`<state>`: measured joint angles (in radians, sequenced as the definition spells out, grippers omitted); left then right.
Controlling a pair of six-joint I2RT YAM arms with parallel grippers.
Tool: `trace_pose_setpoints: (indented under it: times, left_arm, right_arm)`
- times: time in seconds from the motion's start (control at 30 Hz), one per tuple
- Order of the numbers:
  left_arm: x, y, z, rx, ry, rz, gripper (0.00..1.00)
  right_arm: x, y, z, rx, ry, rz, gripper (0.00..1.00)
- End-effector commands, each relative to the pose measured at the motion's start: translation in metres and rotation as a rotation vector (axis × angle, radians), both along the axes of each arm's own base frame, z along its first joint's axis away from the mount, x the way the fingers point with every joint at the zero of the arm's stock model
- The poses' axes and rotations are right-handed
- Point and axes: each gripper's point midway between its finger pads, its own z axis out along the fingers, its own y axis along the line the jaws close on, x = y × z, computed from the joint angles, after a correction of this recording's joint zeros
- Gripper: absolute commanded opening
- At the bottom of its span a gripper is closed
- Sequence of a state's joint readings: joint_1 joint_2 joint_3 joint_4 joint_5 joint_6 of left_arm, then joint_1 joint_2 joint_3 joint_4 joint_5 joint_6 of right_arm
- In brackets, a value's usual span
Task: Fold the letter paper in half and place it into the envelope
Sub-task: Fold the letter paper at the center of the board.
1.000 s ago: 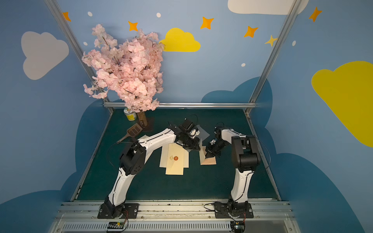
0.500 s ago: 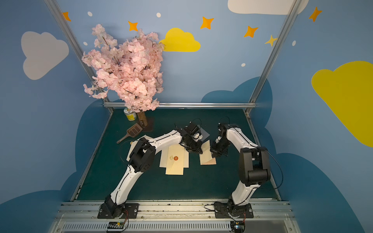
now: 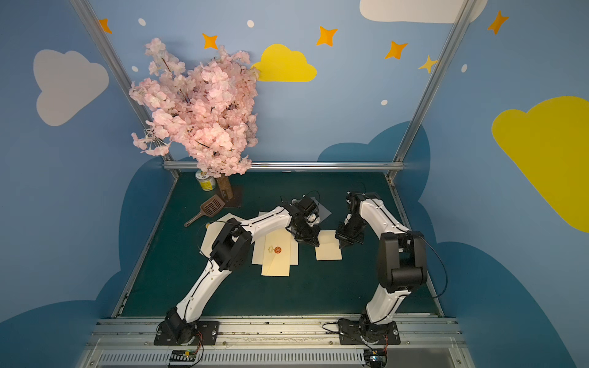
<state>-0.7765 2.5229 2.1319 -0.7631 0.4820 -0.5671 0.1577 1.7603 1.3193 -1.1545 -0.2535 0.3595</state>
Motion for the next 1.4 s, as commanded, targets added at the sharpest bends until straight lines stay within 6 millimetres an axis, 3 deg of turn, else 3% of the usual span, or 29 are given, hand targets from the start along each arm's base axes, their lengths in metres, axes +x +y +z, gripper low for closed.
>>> trace_pose_setpoints:
  times: [0.0,0.27,0.43,0.67,0.8,1.37]
  left_arm:
    - [-0.007,0.005,-0.006,0.039,0.013,-0.019,0.03]
    - [-0.004,0.019,0.023,0.056,-0.049,-0.032,0.03]
    - [-0.005,0.031,0.033,0.064,-0.066,-0.026,0.14]
    - [-0.003,0.038,0.029,0.055,-0.032,0.013,0.68]
    - [0.005,0.036,0.022,0.011,0.006,0.07,0.83]
    - [0.021,0.013,0.0,-0.02,0.066,0.141,0.79]
  right_arm:
    - [0.013,0.007,-0.013,0.038,0.013,0.001,0.0]
    - [0.033,0.004,-0.05,0.006,0.056,-0.01,0.0]
    - [0.041,-0.007,-0.067,-0.038,0.08,-0.017,0.0]
    - [0.045,-0.013,-0.09,-0.054,0.14,-0.027,0.0]
    - [0.05,-0.012,-0.09,-0.037,0.138,-0.03,0.0]
    - [0.048,-0.009,-0.088,-0.016,0.153,-0.022,0.0]
